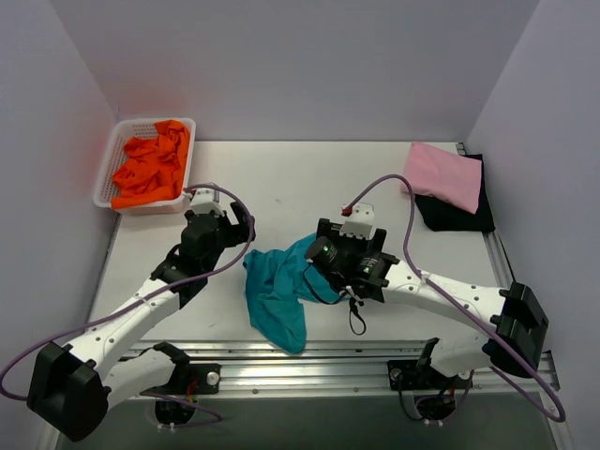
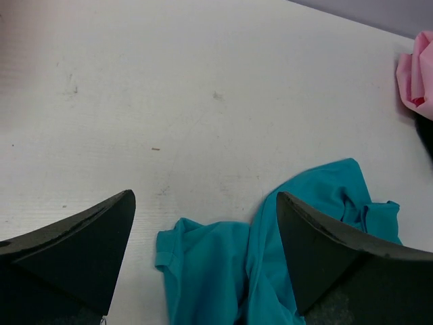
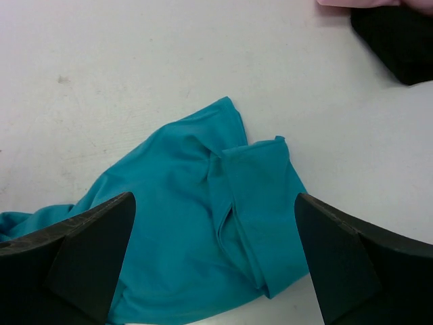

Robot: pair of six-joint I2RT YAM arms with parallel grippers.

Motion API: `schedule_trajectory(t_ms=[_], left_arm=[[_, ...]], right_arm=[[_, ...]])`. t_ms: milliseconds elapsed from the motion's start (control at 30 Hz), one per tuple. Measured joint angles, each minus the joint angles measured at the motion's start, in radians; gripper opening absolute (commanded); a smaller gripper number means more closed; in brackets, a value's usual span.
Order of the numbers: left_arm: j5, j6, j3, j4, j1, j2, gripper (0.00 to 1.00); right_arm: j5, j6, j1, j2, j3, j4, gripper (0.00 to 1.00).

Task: Fold and stack the t-shirts
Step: Flatten out the tshirt

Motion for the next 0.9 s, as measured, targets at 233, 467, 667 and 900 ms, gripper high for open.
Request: schedule_trajectory(t_ms=[233,467,667,900], left_arm=[[-0.011,0.0,0.0,-0.031,0.0,0.023,0.94],[-0.011,0.0,0.0,-0.031,0.0,0.043,0.94],[-0.009,-0.005,0.017,-0.046,-0.002,0.163,0.94],[0.008,-0.079,0.079,-0.093,-0.059,0.294,0.99]], right_arm=[[0.023,-0.013,0.002,0.0,-0.01,-0.016,1.0],[-0.044,-0.092,-0.046,0.001,-0.042,0.061,1.0],[-0.145,-0.156,-0.168,0.002,-0.068,0.142,1.0],[-0.17,-0.165,-0.164,0.002,-0.069,0.161,1.0]])
